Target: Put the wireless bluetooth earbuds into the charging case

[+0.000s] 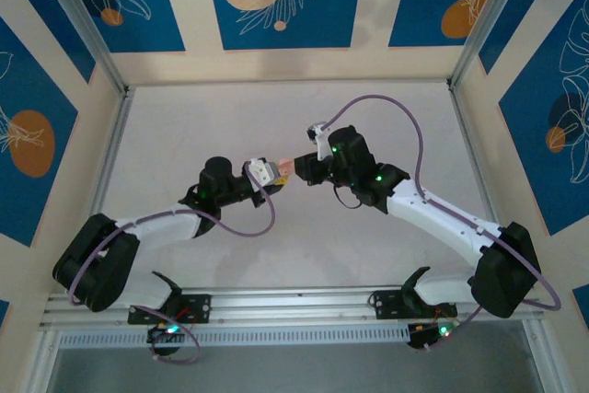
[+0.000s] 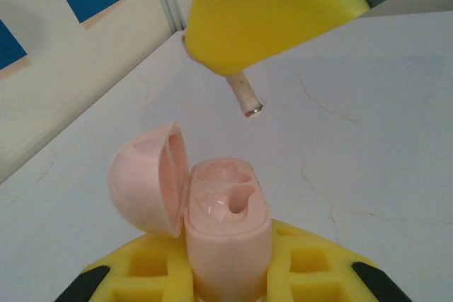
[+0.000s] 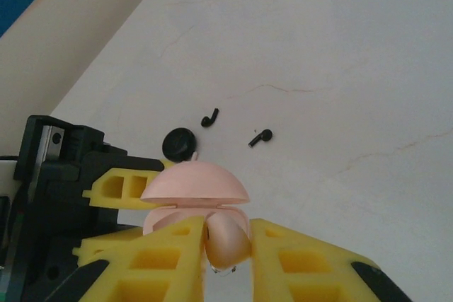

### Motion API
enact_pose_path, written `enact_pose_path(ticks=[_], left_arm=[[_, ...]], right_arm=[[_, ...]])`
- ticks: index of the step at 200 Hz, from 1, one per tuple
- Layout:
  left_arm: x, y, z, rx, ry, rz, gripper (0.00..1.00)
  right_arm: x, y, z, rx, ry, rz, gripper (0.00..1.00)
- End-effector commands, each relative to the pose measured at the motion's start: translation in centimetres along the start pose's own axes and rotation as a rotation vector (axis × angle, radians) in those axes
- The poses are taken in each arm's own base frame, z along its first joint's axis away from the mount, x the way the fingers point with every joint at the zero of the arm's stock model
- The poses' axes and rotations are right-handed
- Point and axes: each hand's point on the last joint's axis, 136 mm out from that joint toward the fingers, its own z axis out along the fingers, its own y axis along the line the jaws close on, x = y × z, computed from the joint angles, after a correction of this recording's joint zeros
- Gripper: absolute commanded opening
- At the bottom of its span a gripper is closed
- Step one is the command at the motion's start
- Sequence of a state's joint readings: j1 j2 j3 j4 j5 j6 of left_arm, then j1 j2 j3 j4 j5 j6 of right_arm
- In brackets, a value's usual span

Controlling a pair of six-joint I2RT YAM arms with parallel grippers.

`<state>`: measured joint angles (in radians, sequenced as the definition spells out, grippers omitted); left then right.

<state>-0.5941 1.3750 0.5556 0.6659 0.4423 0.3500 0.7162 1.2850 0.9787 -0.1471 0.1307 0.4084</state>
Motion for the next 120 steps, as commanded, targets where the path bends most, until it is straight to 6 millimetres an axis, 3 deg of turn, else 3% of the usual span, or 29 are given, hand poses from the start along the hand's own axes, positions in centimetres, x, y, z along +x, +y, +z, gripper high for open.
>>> enact_pose_path(ticks=[1,120], left_arm=[[-1.58,-0.21,-0.40,-0.011,-0.045,0.044,0.16],[-2.23,0.04,-0.67,-0.034,-0.059,0.039,0.16]], right_arm=[[-0.12,0.31,0.68,-0.009,-0.014,0.011,0.20],[-0.15,1.14,1.26,-0.023,-0.034,0.013,0.20]])
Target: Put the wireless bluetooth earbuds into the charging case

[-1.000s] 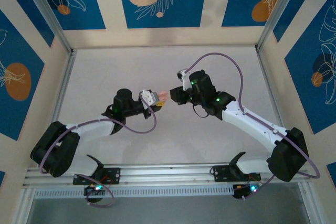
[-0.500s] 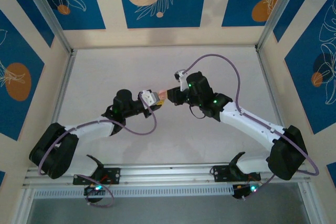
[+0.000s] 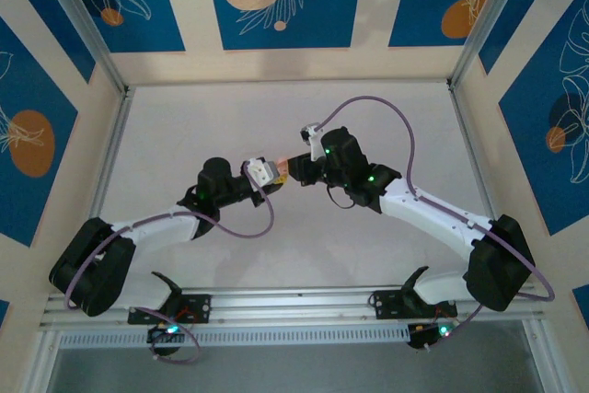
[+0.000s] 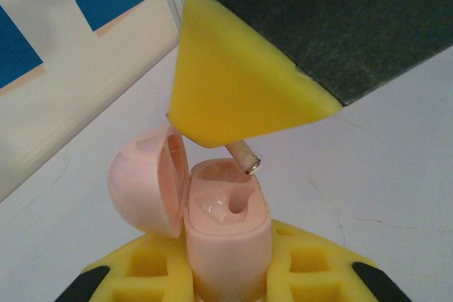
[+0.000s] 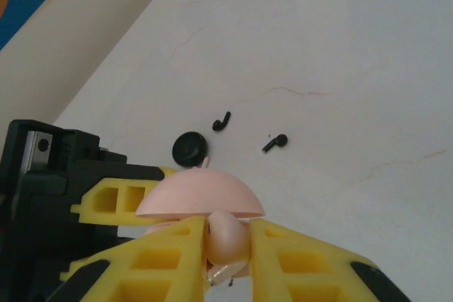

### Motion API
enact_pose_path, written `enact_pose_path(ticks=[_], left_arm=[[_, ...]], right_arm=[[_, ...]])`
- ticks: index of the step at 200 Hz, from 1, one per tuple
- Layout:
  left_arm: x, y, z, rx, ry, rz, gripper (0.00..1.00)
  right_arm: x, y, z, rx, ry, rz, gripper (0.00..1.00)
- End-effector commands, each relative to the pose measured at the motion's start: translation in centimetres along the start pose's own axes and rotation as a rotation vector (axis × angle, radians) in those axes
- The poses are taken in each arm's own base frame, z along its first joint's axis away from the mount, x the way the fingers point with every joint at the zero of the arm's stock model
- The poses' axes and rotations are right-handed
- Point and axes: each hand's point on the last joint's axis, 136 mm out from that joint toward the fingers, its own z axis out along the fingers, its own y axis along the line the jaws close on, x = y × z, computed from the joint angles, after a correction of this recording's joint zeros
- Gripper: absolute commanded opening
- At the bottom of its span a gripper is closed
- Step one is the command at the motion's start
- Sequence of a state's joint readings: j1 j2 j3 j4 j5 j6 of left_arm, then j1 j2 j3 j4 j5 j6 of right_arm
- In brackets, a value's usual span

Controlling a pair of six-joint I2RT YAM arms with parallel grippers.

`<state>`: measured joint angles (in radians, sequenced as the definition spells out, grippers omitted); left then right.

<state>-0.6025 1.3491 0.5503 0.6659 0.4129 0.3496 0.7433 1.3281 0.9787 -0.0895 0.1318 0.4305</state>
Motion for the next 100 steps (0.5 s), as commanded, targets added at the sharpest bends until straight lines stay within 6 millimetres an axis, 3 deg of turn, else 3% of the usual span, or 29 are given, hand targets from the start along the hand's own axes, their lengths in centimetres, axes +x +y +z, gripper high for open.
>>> enact_pose_path(ticks=[1,56,100], left_arm=[[-1.6,-0.2,-0.3,-0.008,-0.051,0.029,0.16],[-2.1,0.0,-0.3,-0.011,-0.063,-0.001,0.16],[-2.7,0.3,-0.3,-0.024,-0.088,-0.036,0.16]], right_arm=[[-0.4,0.2,-0.1,0.004,-0.033,0.006,0.20],[-0.7,-1.0,-0.3,0.084,-0.085,0.022,0.20],[-0.6,-0.9,-0.1,0.083,-0.097,0.018,0.20]])
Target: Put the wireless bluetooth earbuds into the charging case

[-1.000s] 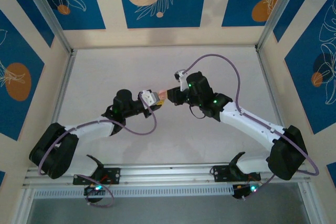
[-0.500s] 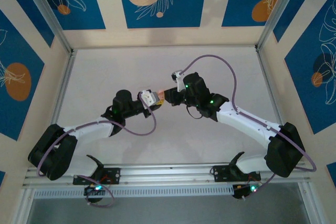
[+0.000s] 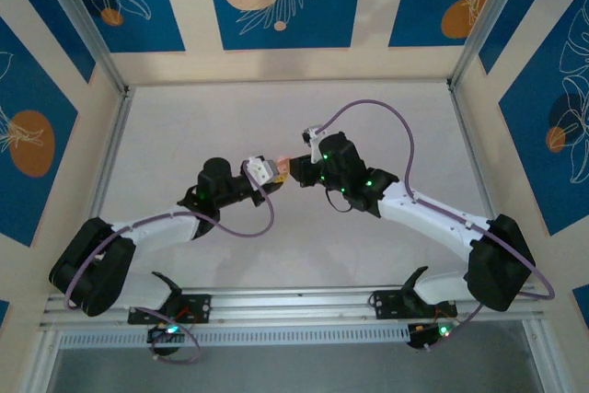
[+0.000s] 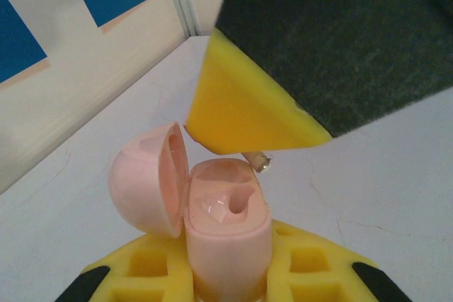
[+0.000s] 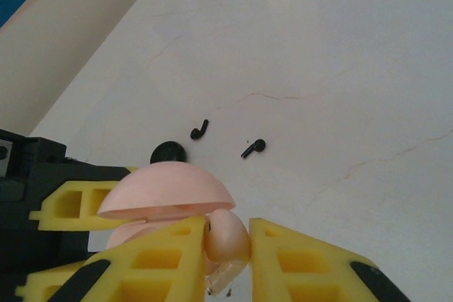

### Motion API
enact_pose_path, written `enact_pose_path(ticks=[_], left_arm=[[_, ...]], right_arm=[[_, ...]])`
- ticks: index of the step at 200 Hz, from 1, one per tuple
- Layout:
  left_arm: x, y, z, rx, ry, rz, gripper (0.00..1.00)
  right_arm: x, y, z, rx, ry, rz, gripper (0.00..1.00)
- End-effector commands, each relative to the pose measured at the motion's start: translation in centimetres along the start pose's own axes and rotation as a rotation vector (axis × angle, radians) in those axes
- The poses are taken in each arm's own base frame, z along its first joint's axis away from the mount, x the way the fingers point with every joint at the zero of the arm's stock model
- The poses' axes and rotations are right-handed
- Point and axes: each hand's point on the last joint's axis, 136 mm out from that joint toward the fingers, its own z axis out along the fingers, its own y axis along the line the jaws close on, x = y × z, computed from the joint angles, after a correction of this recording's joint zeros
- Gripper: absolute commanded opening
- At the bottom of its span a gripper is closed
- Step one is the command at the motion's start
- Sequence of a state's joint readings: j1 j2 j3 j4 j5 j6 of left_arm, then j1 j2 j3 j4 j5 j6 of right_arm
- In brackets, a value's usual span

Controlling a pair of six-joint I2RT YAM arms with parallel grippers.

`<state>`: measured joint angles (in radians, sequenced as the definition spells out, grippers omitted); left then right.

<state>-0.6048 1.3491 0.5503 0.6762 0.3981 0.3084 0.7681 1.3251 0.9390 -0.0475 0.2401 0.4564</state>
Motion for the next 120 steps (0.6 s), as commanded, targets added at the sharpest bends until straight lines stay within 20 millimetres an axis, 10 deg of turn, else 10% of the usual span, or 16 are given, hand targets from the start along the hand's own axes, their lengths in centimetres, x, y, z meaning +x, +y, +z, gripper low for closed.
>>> enact_pose_path(ticks=[1,120], left_arm=[[-2.6,0.0,-0.3,-0.007,-0.085,0.000,0.16],[-2.1,0.0,0.4,0.006,-0.060,-0.085,0.17]], right_arm=[[-1.0,0.2,-0.4,0.005,-0.058,0.007,0.20],[-3.2,1.0,-1.6,-0.010,-0.167,-0.025,0.20]])
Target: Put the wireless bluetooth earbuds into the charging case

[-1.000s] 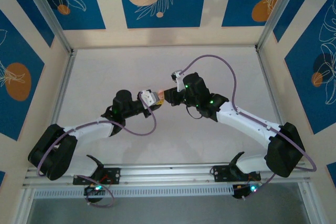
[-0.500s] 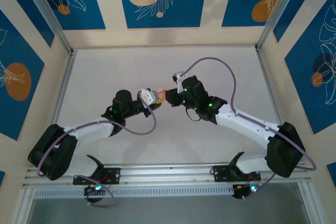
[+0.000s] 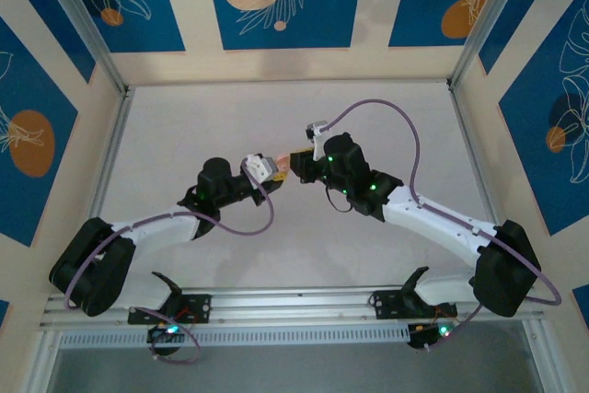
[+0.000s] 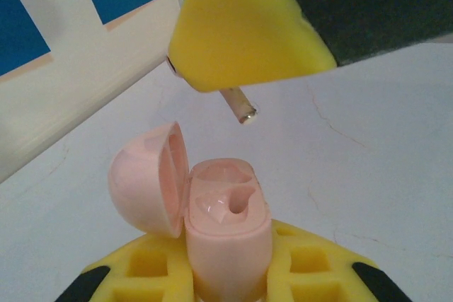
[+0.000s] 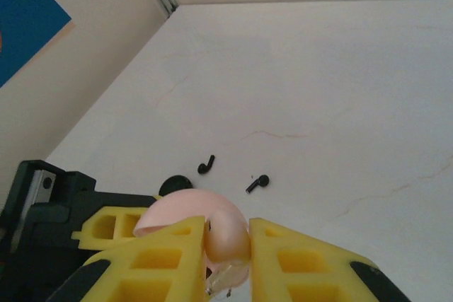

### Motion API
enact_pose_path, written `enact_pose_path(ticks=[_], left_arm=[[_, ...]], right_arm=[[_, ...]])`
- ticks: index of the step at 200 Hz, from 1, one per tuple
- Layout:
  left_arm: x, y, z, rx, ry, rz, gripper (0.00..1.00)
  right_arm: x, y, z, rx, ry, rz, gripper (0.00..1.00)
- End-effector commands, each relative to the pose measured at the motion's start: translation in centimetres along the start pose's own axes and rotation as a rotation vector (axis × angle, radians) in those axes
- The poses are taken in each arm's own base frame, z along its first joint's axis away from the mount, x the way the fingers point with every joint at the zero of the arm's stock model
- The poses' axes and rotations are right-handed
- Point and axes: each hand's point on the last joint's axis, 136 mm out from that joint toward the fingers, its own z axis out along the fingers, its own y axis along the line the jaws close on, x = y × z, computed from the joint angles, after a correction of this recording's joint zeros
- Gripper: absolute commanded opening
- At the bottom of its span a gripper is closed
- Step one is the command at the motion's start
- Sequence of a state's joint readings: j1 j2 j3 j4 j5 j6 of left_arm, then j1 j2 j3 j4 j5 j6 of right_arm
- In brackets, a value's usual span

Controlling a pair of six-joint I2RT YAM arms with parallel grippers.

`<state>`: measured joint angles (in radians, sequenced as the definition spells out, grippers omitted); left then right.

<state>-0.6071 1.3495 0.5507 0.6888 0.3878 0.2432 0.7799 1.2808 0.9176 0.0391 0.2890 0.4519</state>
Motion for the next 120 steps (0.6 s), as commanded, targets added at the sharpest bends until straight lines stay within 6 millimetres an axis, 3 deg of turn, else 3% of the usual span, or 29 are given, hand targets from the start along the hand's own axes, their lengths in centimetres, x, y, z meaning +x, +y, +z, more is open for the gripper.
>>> enact_pose_path(ticks=[1,120], left_arm=[[-1.9,-0.3,0.4,0.018,-0.051,-0.027,0.17],[-3.2,-0.1,0.7,0.026,-0.097,-0.061,0.17]], right_arm=[[-0.9,0.3,-0.3,0.000,-0.052,-0.017,0.20],[-0.3,0.4,1.1,-0.007,-0.032,-0.017,0.20]])
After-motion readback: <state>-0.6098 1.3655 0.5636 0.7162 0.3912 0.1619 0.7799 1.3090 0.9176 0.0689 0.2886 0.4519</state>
